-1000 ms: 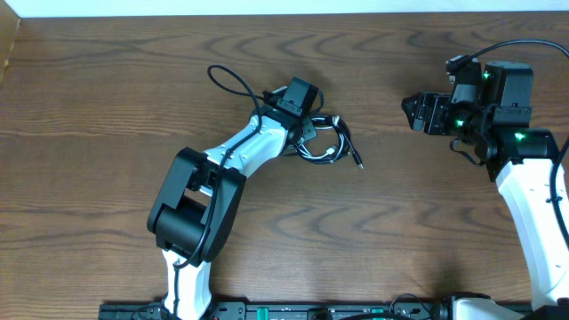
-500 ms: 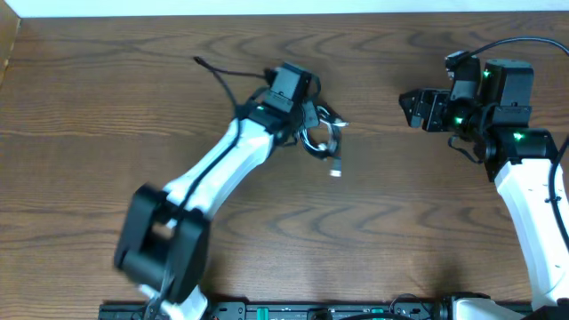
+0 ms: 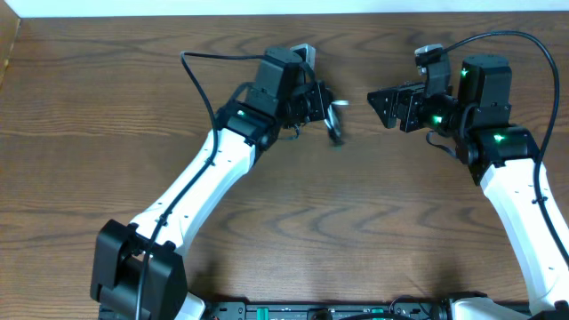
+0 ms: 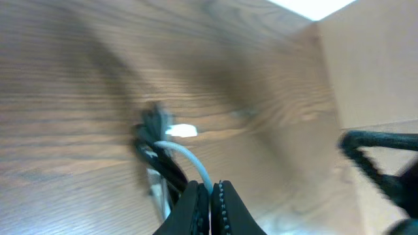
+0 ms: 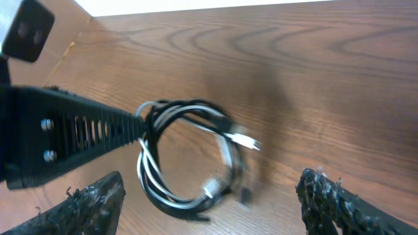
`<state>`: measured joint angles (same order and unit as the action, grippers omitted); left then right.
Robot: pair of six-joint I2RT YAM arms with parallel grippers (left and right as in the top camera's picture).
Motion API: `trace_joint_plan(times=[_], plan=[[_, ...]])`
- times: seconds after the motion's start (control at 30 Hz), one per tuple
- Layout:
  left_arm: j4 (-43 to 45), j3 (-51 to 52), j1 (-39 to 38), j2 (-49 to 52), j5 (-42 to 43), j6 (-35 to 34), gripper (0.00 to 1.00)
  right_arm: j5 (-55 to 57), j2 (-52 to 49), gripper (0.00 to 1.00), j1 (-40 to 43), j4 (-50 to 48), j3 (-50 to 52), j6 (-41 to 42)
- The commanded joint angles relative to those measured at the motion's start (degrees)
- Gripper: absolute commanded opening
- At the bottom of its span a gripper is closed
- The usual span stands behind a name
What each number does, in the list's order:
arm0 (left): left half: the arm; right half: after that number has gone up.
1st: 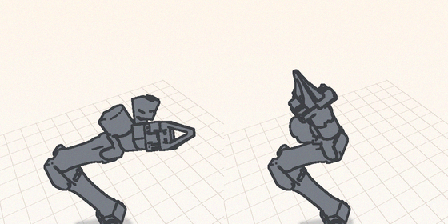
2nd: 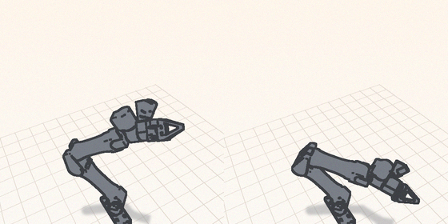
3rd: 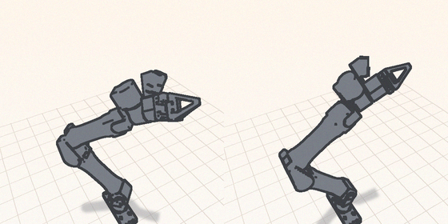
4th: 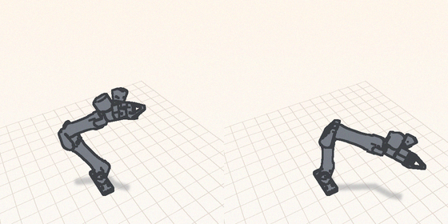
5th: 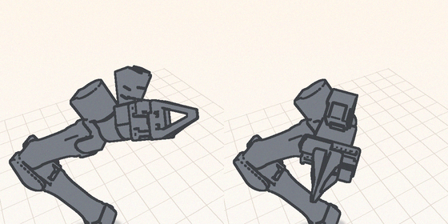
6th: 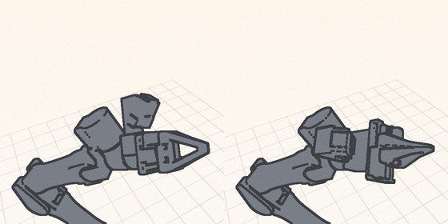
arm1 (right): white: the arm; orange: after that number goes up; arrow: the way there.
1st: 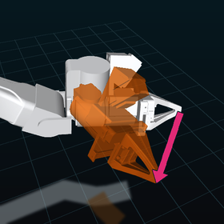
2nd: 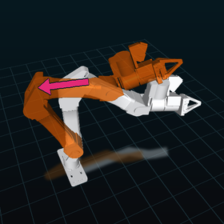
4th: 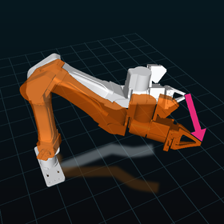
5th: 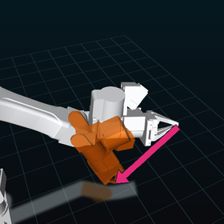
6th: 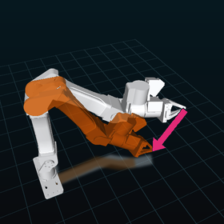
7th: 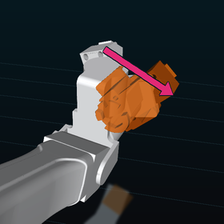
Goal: Untangle cables
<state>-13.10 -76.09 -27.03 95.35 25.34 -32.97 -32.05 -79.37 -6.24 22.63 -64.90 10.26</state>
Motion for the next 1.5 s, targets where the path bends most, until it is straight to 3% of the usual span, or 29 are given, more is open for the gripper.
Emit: trace_joint_plan(times=[0.0,0.2,0.37,0.77,0.93,1.13,1.47], plan=[[2.45,0.00,2.99,-1.03,11.15,-0.33,0.08,-3.61,-1.31,0.81,-0.28,-0.17,-0.96,0.44],[6.01,0.00,6.93,-1.03,22.86,-0.31,0.07,-10.03,-5.62,0.81,-0.24,-2.21,-0.96,0.59],[8.13,0.00,7.89,-1.03,29.24,-0.31,0.07,-13.42,-10.84,0.79,-1.38,-8.02,-0.96,5.81],[14.45,0.00,7.89,-1.03,31.04,-6.03,0.07,-15.37,-20.46,0.77,-5.55,-17.55,-0.96,13.94],[17.88,0.00,8.00,-1.03,32.22,-8.35,0.07,-12.83,-23.41,0.66,-7.02,-16.37,-0.96,15.15],[28.26,0.00,8.44,-1.03,35.87,-14.19,0.07,-8.81,-28.28,0.66,-7.48,-15.58,-0.96,18.56],[34.97,0.00,9.64,-1.03,37.79,-18.21,0.07,-3.52,-30.64,0.61,-7.69,-13.03,-0.96,18.43]])
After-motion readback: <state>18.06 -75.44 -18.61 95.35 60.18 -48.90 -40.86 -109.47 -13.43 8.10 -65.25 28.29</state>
